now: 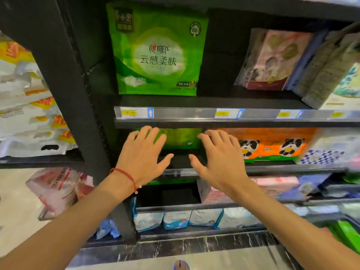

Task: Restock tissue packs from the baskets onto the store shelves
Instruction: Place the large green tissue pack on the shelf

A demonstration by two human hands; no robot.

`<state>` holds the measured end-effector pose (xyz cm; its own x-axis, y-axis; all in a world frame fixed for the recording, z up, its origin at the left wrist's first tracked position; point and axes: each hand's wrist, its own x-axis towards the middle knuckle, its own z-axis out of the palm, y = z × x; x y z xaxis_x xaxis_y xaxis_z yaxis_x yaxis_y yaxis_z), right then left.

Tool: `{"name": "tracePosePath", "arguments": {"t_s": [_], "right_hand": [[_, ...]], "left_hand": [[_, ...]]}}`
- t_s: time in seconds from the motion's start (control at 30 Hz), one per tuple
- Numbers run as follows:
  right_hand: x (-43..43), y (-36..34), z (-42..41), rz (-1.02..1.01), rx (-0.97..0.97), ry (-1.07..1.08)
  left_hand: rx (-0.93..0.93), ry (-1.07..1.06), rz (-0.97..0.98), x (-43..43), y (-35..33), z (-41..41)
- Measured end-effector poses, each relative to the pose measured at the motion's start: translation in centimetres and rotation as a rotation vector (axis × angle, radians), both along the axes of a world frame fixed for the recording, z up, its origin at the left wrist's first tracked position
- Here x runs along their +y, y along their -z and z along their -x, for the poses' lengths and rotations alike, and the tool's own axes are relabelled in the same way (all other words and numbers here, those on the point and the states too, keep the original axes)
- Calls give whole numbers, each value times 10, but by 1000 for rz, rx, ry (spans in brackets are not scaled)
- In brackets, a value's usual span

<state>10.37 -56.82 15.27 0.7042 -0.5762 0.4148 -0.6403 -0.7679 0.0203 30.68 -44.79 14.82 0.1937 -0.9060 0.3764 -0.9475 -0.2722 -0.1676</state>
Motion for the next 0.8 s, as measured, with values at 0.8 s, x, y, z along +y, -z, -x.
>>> {"name": "tracePosePath", "arguments": {"t_s": [0.8], "right_hand": [[67,131,346,-243,37,429]], "left_hand": [[63,428,-317,-38,92,323]]}}
